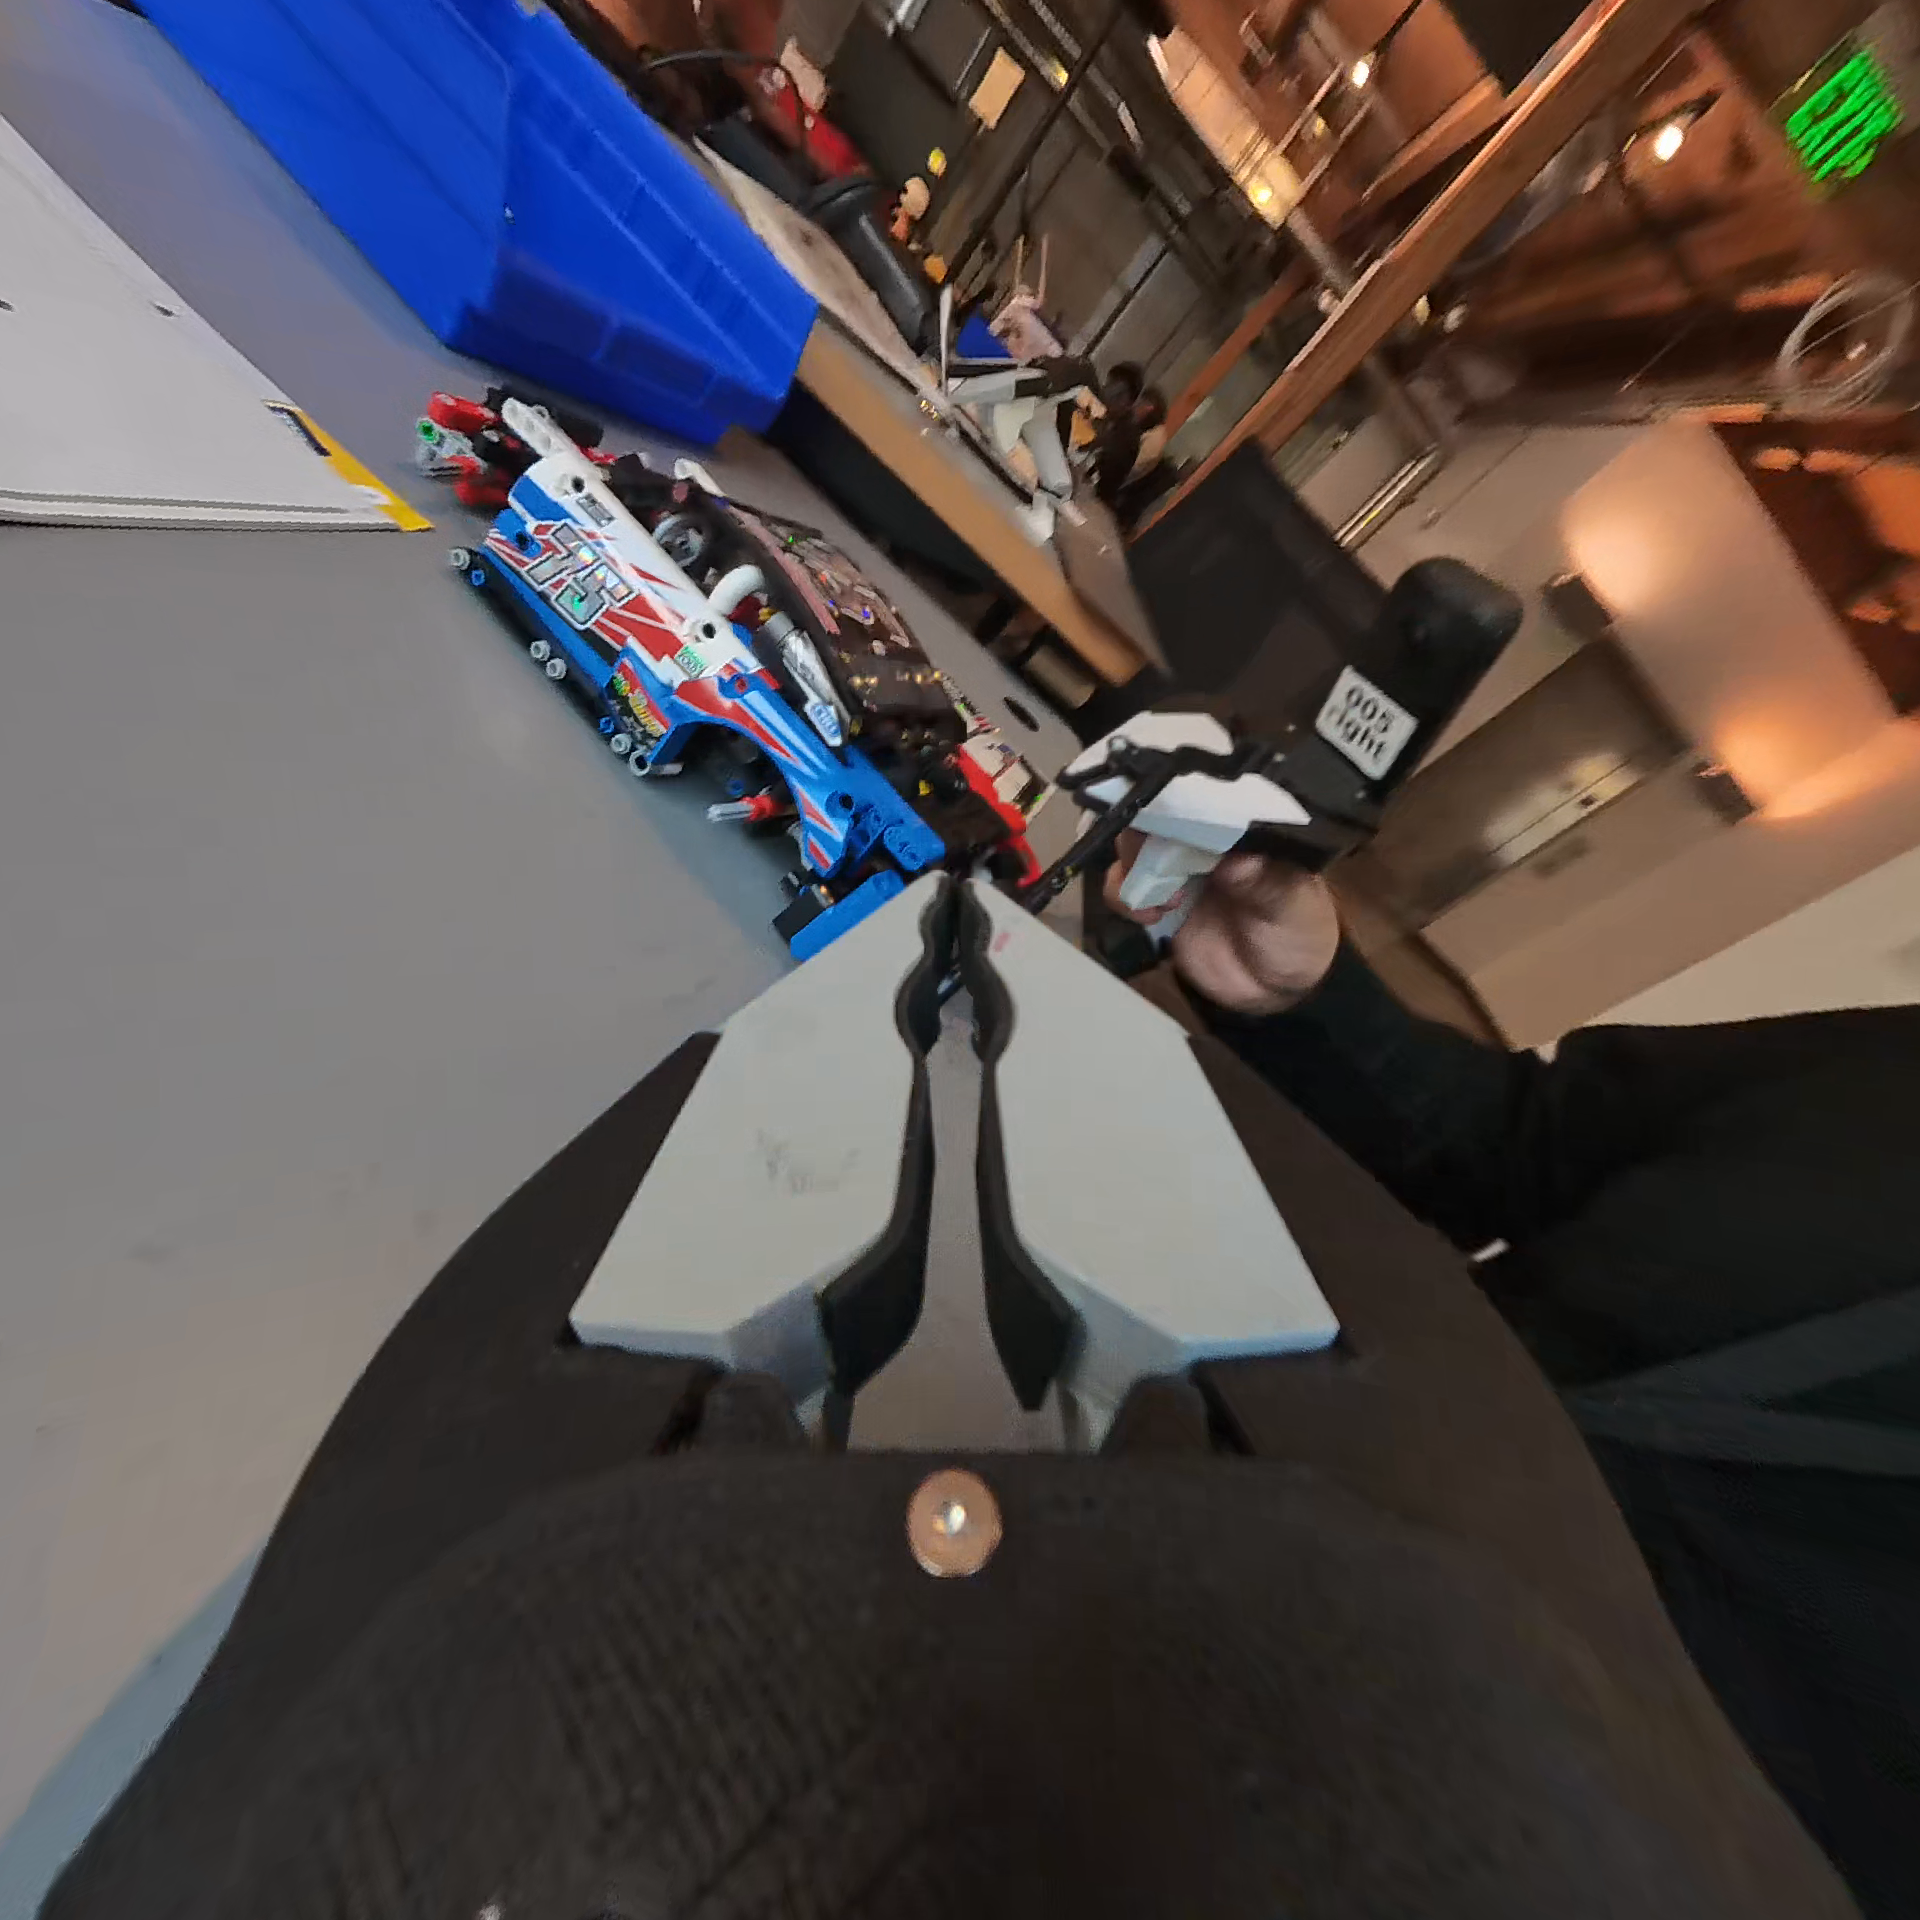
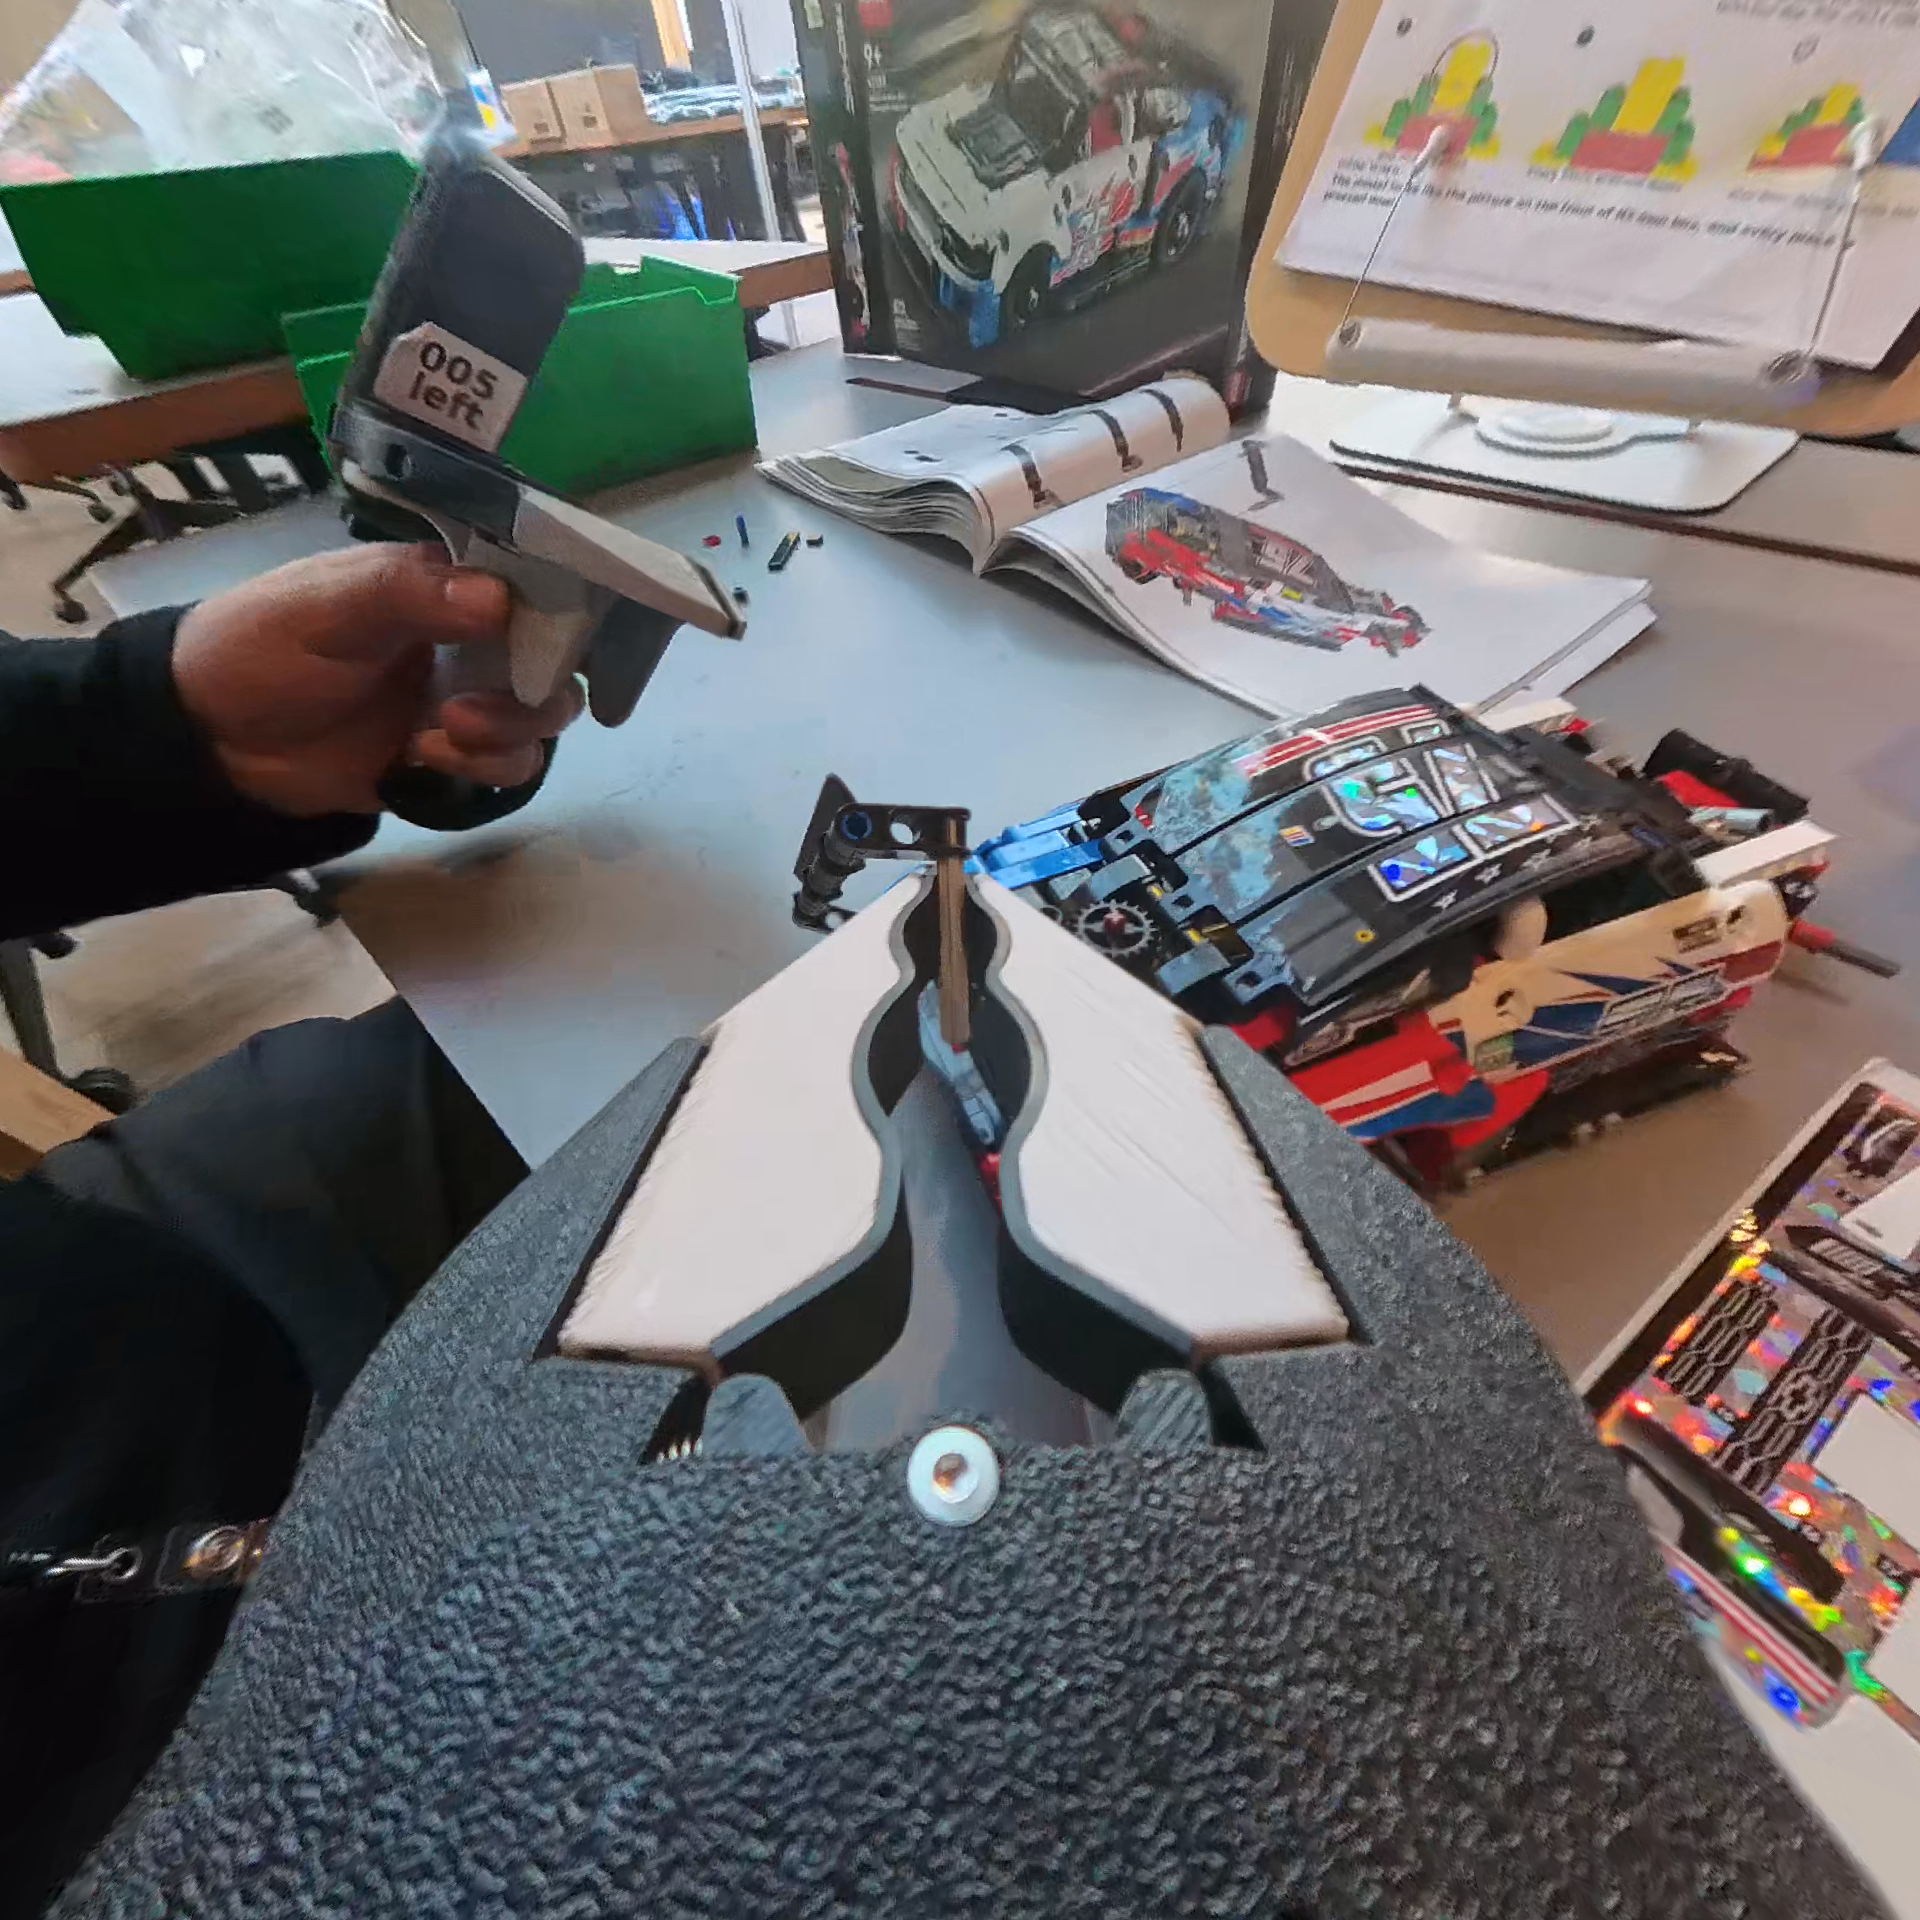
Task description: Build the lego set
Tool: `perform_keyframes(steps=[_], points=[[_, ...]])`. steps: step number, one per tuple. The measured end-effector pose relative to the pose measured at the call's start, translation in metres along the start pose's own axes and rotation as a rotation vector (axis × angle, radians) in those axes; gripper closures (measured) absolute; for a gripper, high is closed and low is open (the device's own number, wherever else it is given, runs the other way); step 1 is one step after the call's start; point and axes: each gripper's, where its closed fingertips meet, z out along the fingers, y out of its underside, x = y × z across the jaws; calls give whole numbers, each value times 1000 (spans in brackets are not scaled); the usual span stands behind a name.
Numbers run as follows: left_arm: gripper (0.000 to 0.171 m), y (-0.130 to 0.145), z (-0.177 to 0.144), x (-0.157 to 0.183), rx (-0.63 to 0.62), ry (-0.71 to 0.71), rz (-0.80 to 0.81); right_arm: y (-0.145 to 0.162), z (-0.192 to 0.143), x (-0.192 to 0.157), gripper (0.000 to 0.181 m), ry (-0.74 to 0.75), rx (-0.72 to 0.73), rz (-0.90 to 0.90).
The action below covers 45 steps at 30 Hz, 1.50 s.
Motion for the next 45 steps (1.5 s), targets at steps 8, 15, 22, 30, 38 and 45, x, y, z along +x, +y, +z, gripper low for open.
perform_keyframes(steps=[8, 15, 22, 30, 38, 45], points=[[123, 36, 22, 14, -245, -46, 304, -11, -4, -3, 179, -26, 75, 139], [125, 40, 37, 14, -246, -18, 289, -29, -15, -3, 179, -52, 184, 249], [133, 21, 46, 25, -164, 86, 190, -35, -17, -4, 179, -75, 242, 272], [112, 44, 59, 29, -283, 100, 247, -40, -17, -3, 179, -90, 257, 277], [171, 14, 65, 55, -158, 233, 206, -41, -20, -4, 179, -81, 275, 229], [121, 20, 59, 40, -239, 148, 209, -45, -27, 2, 179, -48, 305, 233]])
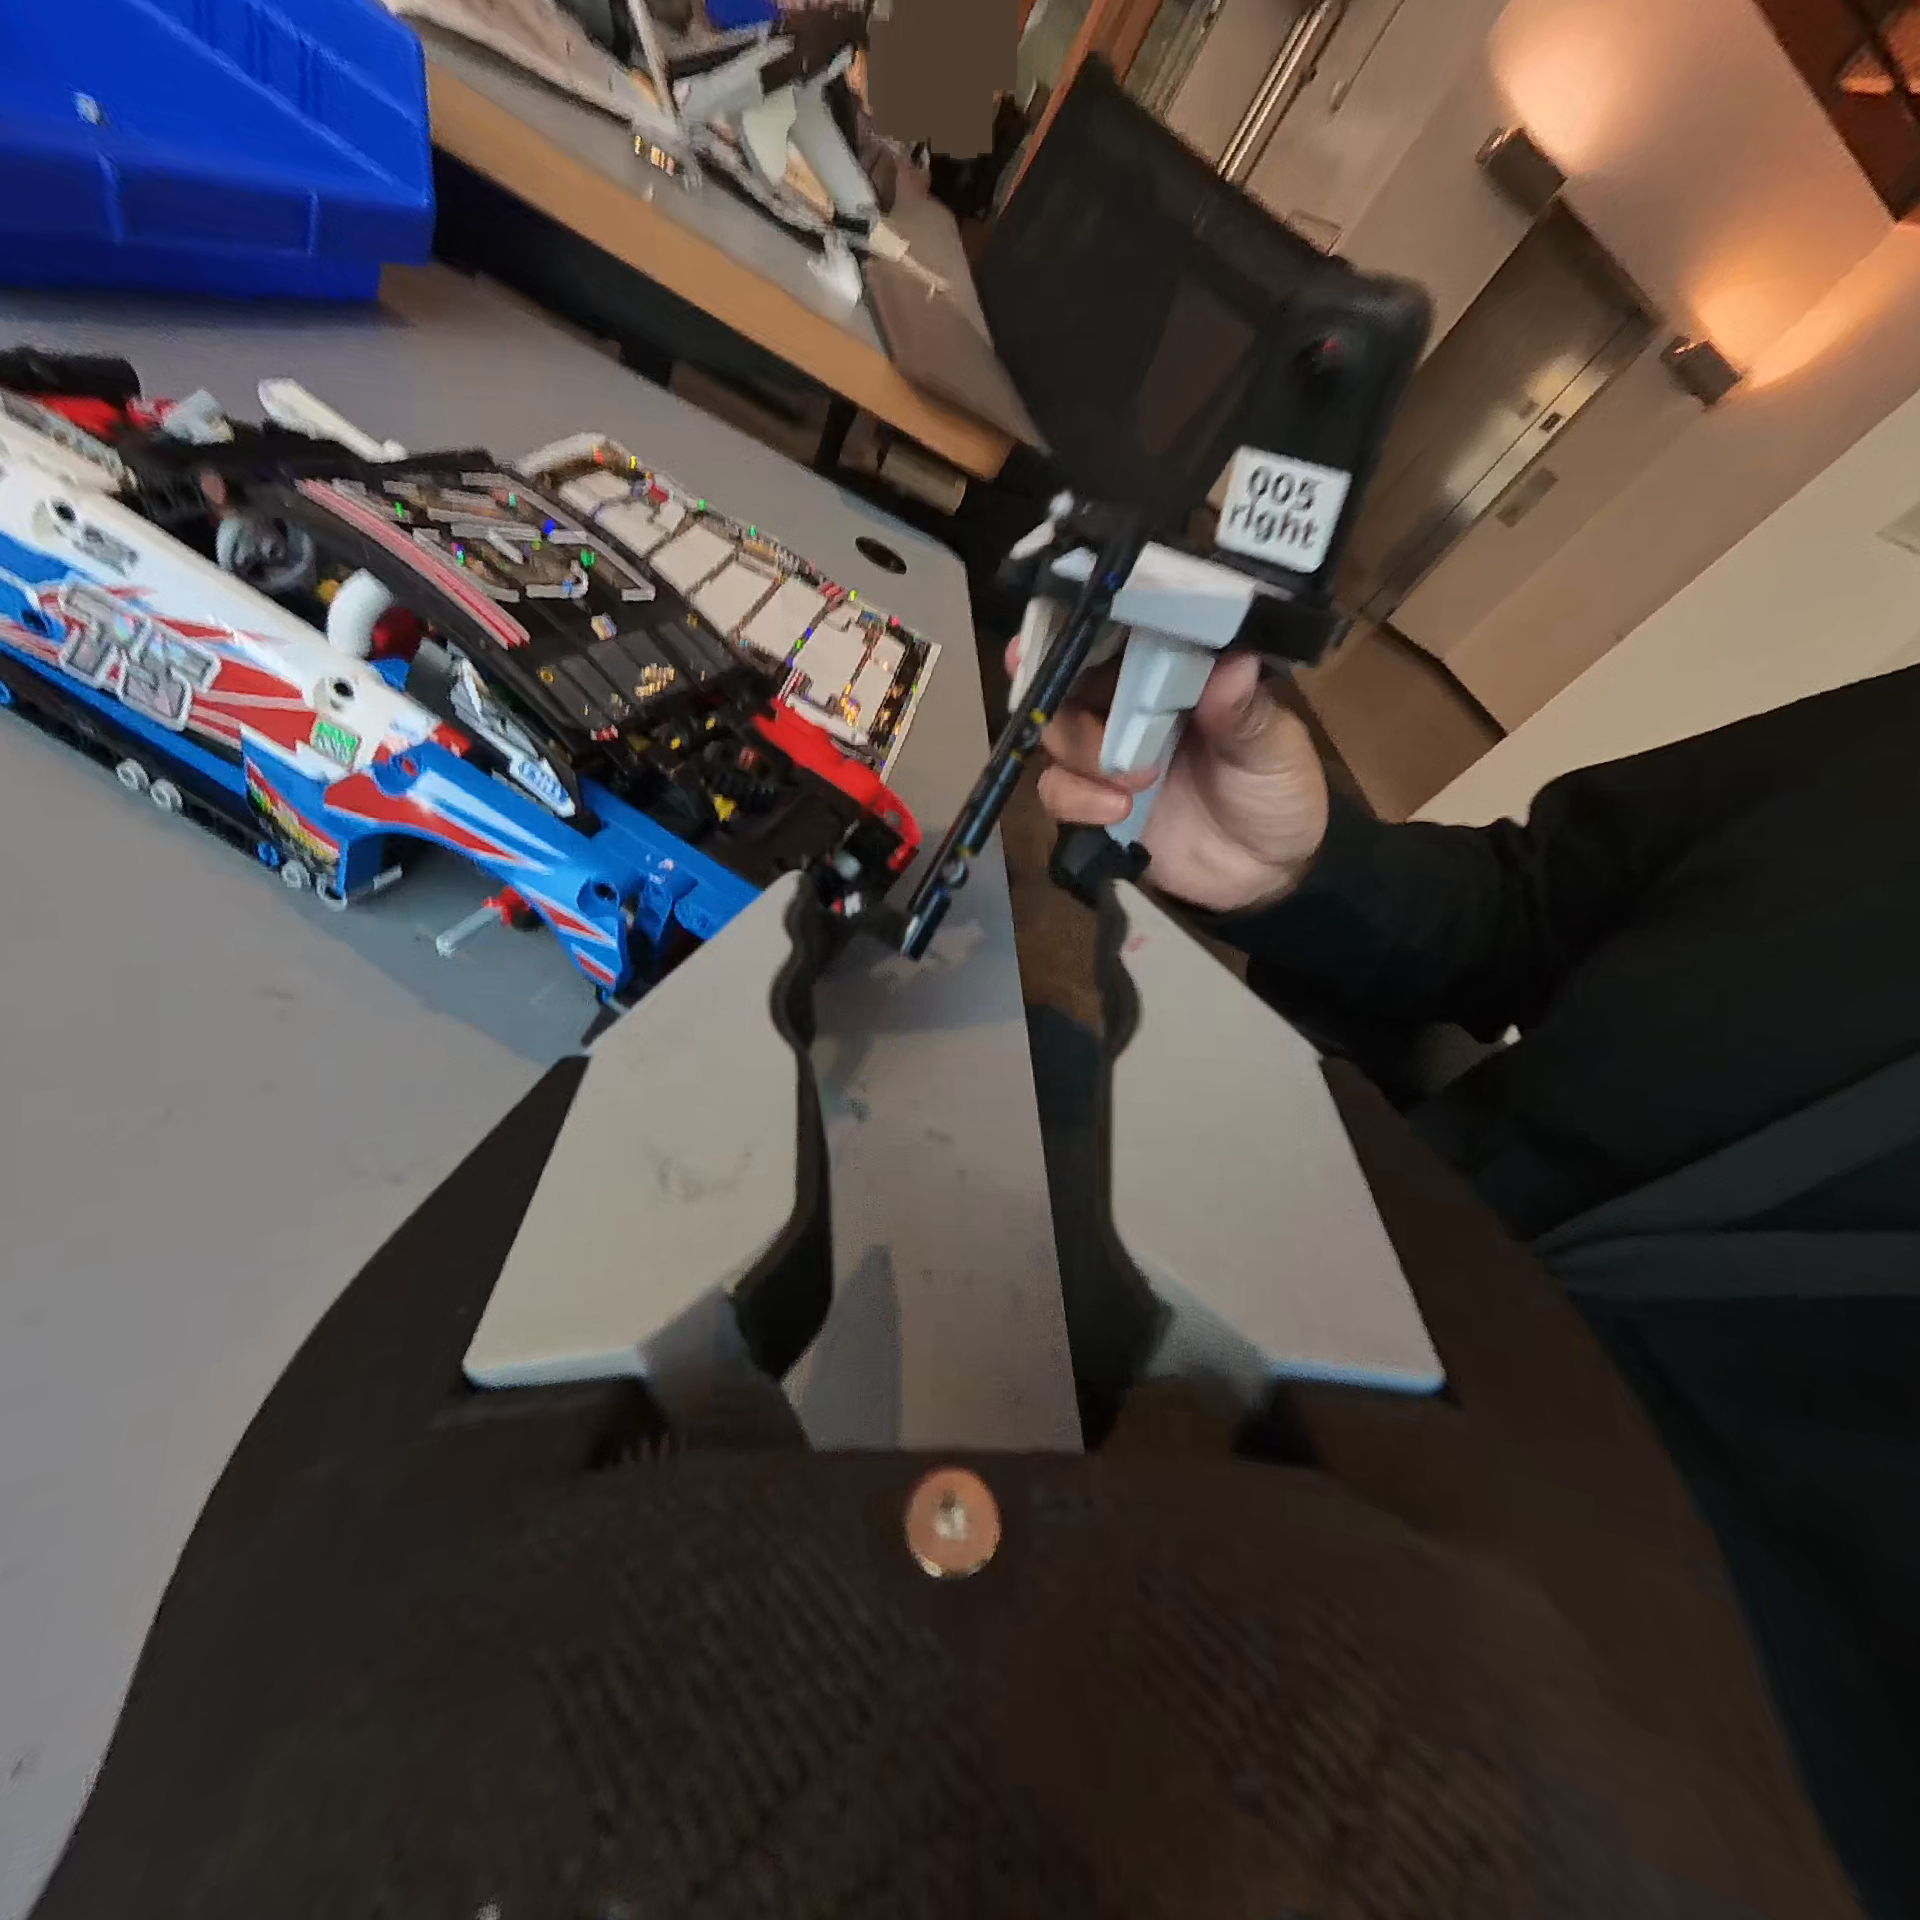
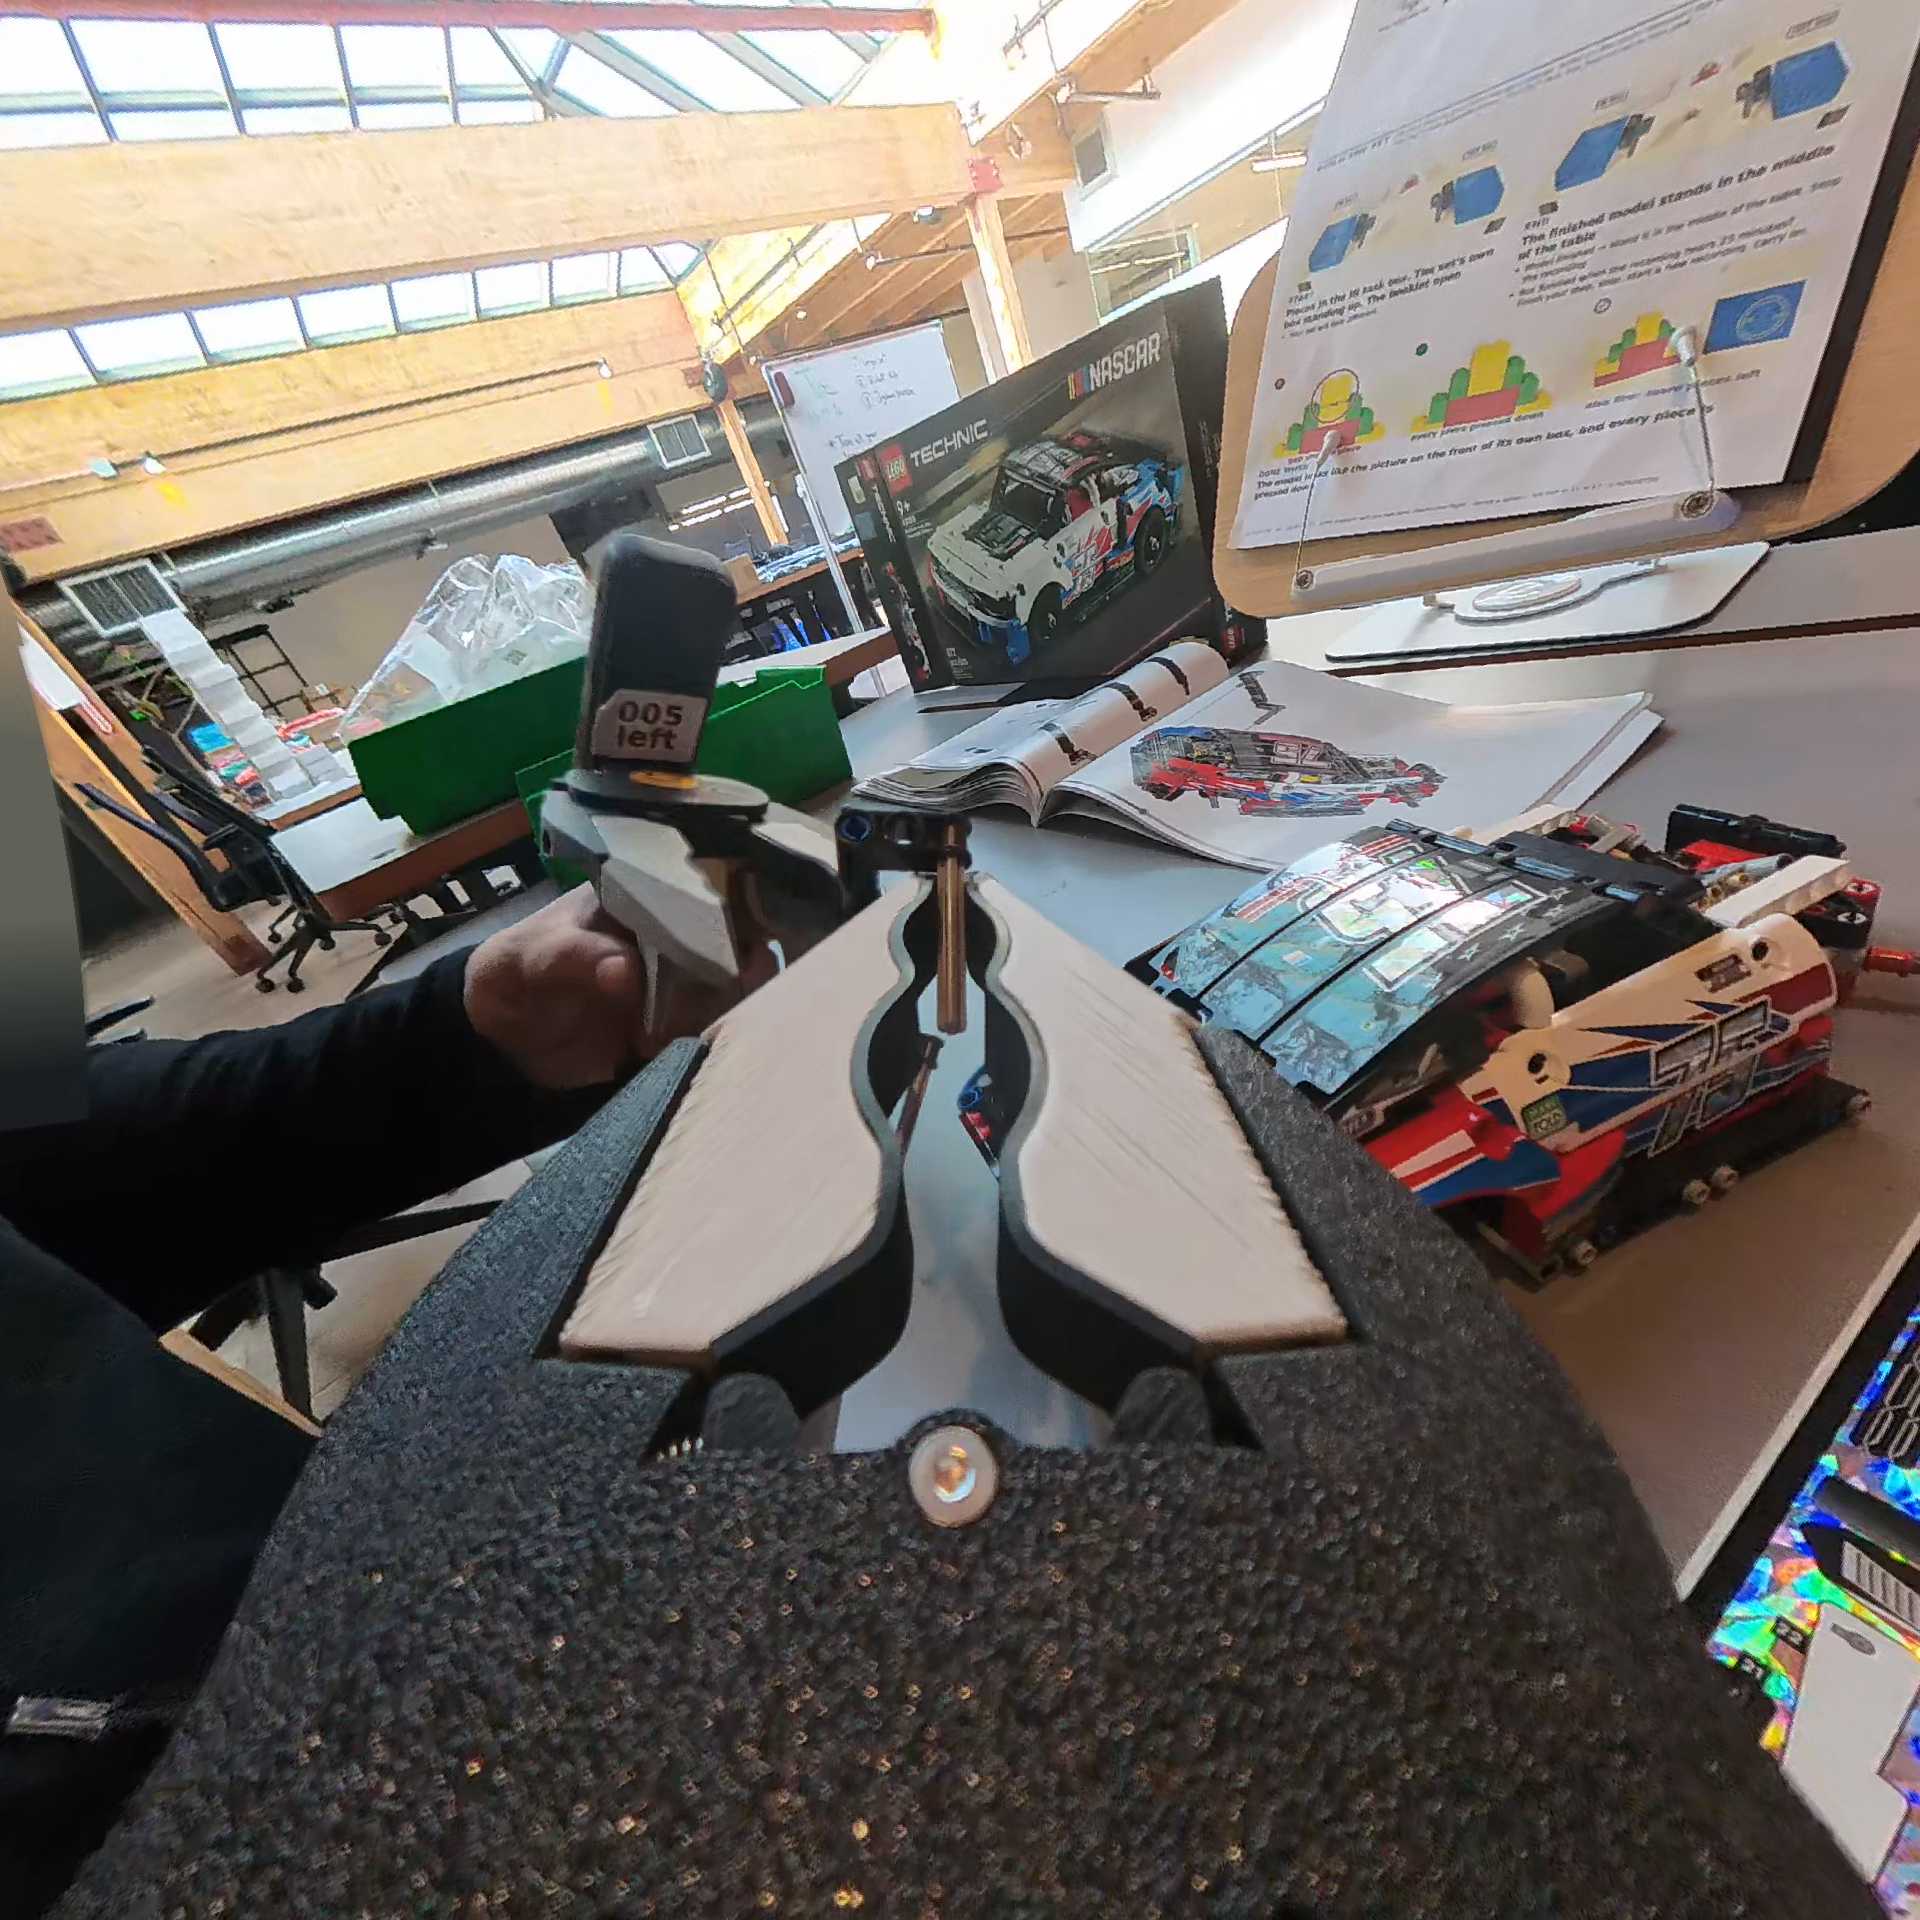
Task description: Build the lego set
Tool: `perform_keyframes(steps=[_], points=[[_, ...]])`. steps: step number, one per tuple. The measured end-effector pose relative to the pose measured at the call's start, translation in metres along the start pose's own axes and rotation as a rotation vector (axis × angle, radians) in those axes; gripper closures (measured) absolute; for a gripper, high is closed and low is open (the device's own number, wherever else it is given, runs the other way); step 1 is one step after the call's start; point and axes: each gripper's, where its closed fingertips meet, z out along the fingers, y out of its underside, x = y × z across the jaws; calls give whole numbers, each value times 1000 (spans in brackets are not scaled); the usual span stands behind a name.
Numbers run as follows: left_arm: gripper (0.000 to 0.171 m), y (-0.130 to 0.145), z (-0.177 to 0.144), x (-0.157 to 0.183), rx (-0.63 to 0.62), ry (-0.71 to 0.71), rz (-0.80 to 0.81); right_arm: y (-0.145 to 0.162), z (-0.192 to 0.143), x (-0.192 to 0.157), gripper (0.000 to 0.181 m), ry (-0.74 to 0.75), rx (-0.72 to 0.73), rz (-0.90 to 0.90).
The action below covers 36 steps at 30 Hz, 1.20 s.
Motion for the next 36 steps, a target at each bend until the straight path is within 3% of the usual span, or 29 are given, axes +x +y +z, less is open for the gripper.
perform_keyframes(steps=[2, 4, 12, 15, 16, 18, 22, 26, 27, 28, 36], points=[[117, 13, 6, -1, -42, 1, -9, -2, 0, -3, 179, -8, 13, -6], [125, 15, 12, 5, -27, 36, -23, -4, 1, -8, 179, -22, 26, -11], [160, -20, -6, 12, 186, 106, -48, -22, -11, -16, 179, -72, 121, -21], [171, -27, -14, 17, 205, 107, -3, -26, -13, -18, 179, -91, 157, -24], [165, -27, -14, 16, 194, 104, -4, -26, -12, -18, 179, -99, 157, -15], [126, -19, -11, 6, 144, 70, -54, -28, -13, -18, 179, -106, 164, 5], [113, -2, 0, 4, 55, 101, -72, -36, -14, -22, 179, -127, 198, 26], [135, -21, 4, 33, 142, 234, -55, -34, -11, -30, 179, -148, 195, -6], [145, -25, 4, 39, 154, 262, -52, -34, -11, -32, 179, -154, 198, -15], [166, -29, 2, 45, 167, 294, -43, -33, -11, -33, 179, -157, 197, -19], [168, -40, -7, 48, 153, 240, 0, -26, -9, -31, 178, -169, 178, -5]])
